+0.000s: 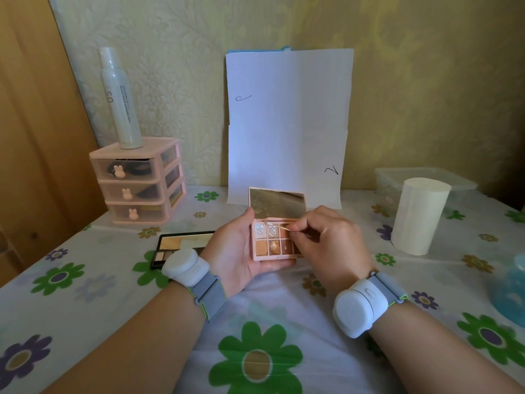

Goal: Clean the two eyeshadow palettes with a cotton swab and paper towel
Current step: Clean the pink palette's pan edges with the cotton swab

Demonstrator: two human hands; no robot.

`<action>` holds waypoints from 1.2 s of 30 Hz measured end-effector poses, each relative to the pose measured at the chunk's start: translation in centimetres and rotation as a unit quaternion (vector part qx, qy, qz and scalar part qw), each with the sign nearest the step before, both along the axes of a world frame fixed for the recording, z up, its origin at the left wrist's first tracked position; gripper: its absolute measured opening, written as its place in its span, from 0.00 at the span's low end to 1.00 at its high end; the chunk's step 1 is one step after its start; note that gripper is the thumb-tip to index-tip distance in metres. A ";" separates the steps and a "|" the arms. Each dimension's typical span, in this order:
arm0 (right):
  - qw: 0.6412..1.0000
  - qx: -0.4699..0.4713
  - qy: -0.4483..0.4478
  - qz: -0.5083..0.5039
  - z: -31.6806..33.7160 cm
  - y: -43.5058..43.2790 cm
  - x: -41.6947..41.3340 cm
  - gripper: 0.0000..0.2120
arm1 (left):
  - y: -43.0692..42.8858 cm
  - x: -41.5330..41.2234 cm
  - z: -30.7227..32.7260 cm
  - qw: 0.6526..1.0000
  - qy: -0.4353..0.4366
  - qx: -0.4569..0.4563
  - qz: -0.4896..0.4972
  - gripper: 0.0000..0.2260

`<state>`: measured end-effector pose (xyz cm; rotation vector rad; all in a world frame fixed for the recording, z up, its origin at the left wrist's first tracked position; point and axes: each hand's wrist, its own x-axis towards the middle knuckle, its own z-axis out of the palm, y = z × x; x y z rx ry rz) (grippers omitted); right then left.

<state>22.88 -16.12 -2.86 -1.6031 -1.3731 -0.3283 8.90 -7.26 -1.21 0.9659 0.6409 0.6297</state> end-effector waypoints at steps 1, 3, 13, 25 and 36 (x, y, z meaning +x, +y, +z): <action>1.000 -0.004 -0.002 0.003 0.0 0.0 0.0 0.07 | 0.0 0.0 0.0 1.000 -0.001 -0.003 0.003 0.27; 1.000 -0.015 -0.004 0.012 0.0 0.1 0.1 0.08 | 0.0 0.0 0.2 1.000 -0.007 -0.011 0.010 0.27; 0.999 -0.030 -0.032 0.018 0.0 0.1 0.5 0.08 | -0.2 -0.1 0.4 1.000 -0.008 -0.008 0.013 0.26; 0.996 -0.034 -0.076 0.044 0.3 -0.1 0.4 0.08 | -0.3 -0.4 0.8 0.999 -0.004 -0.010 0.032 0.28; 0.995 -0.037 -0.082 0.040 0.3 0.0 0.5 0.08 | -0.4 -0.3 0.8 0.999 0.002 -0.009 0.036 0.28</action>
